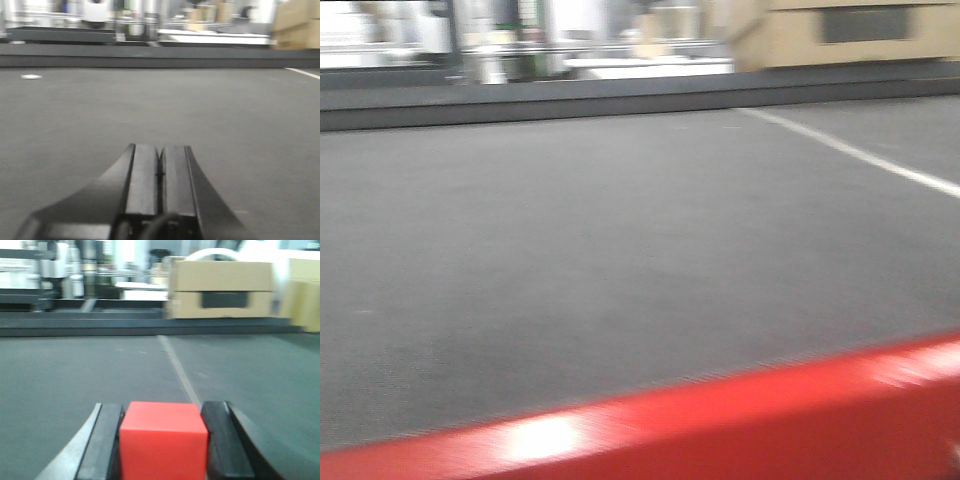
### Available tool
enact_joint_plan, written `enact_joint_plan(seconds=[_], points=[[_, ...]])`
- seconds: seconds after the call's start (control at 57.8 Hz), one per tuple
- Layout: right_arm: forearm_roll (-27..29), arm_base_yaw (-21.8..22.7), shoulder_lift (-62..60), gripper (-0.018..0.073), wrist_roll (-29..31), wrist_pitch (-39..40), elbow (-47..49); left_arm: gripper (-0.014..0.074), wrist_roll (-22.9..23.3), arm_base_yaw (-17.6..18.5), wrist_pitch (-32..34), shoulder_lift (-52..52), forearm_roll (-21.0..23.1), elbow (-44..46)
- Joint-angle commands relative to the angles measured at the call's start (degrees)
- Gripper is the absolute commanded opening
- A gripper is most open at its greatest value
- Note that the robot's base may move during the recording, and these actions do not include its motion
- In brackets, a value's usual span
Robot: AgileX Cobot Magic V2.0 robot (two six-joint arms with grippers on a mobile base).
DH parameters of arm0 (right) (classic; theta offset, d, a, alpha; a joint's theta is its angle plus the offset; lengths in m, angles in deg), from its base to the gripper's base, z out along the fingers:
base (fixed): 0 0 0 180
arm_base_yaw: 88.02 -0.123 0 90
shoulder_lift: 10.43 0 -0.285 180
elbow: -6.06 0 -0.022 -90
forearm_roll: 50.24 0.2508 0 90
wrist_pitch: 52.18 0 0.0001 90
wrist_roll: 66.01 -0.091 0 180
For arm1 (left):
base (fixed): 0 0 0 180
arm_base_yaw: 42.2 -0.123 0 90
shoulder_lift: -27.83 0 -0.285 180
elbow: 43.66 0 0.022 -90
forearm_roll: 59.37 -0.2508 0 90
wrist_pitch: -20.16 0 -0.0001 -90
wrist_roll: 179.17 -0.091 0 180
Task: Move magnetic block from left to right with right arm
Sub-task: 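Drive the base away from the table carrying the cube in the right gripper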
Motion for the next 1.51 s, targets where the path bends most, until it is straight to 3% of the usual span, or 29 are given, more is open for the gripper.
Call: enact_joint_plan(seconds=[0.0,1.488], points=[[-1.3,0.3,0.7,0.0236,0.4,5.3,1.6,-0.0126,0.3,0.3,4.5,-0.7,0.3,-0.5],[-1.3,0.3,0.7,0.0236,0.4,5.3,1.6,-0.0126,0.3,0.3,4.5,-0.7,0.3,-0.5]])
